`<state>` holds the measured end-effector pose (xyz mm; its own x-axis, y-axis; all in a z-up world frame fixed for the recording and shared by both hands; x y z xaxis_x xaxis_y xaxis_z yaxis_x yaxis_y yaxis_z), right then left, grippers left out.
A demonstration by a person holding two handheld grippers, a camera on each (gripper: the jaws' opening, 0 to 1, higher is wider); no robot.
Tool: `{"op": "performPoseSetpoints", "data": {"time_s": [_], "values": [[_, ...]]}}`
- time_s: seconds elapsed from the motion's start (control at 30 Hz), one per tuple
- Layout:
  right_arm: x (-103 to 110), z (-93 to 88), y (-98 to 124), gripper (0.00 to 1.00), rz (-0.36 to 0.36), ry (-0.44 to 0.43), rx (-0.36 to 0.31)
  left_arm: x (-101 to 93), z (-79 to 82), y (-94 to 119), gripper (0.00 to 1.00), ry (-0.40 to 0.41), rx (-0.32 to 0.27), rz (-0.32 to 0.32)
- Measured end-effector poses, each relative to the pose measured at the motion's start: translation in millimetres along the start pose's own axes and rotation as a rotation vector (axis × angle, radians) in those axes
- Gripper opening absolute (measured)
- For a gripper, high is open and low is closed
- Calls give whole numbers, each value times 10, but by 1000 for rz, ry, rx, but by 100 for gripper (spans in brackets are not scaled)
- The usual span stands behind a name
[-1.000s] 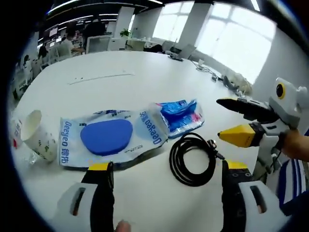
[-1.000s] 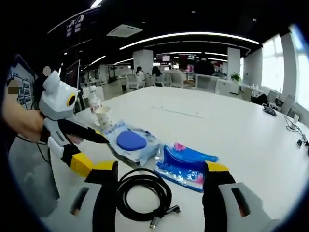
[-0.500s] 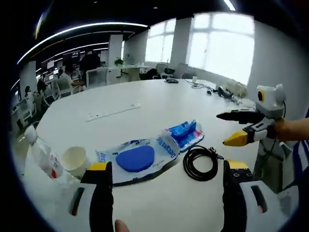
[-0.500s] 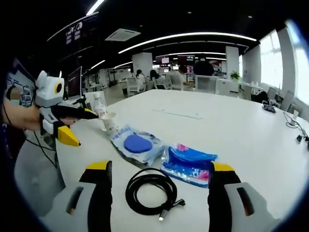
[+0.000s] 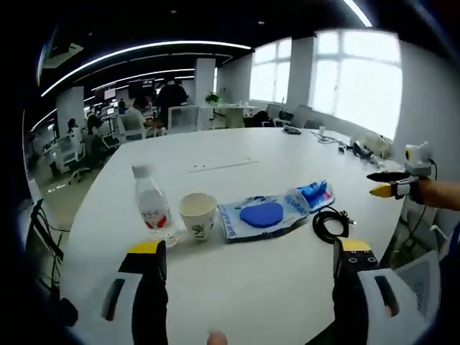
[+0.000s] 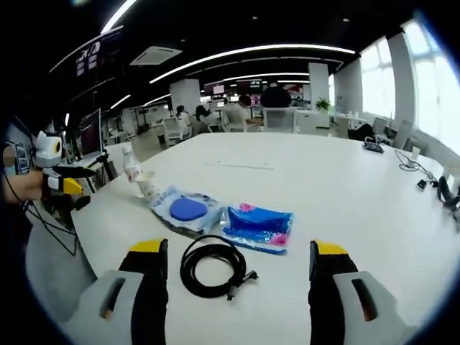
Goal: Arrange the tabletop items into an orderly group along one side of the table until the central work area is clear of visible clutter.
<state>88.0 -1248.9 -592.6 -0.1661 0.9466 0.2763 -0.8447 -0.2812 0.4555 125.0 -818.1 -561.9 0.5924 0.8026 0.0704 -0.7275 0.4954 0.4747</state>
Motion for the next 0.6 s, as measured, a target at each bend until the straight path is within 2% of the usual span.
{"op": "performPoseSetpoints", "data": {"time_s": [0.17, 0.27, 0.6], "values": [[97, -8, 99, 83, -14, -26, 5, 130, -56, 198, 98, 12, 7, 23], [172, -24, 157, 83, -16, -25, 4, 203, -108, 313, 98, 53, -7, -2], [387, -146, 421, 85, -43, -52, 0, 393, -307, 602, 98, 61, 28, -59]]}}
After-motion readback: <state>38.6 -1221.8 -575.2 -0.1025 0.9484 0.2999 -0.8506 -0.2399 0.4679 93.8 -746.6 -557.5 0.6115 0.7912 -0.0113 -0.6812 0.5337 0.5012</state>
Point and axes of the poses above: the point that each gripper's makers call its tool centre point, and the gripper's own axes: y roughly backward along the fingers, x roughly to its left, z roughly out of its top, the point moved 10 cm from there along y, roughly backward along the fingers, and after that the axes turned 12 degrees about -y, right-handed, at the moved point
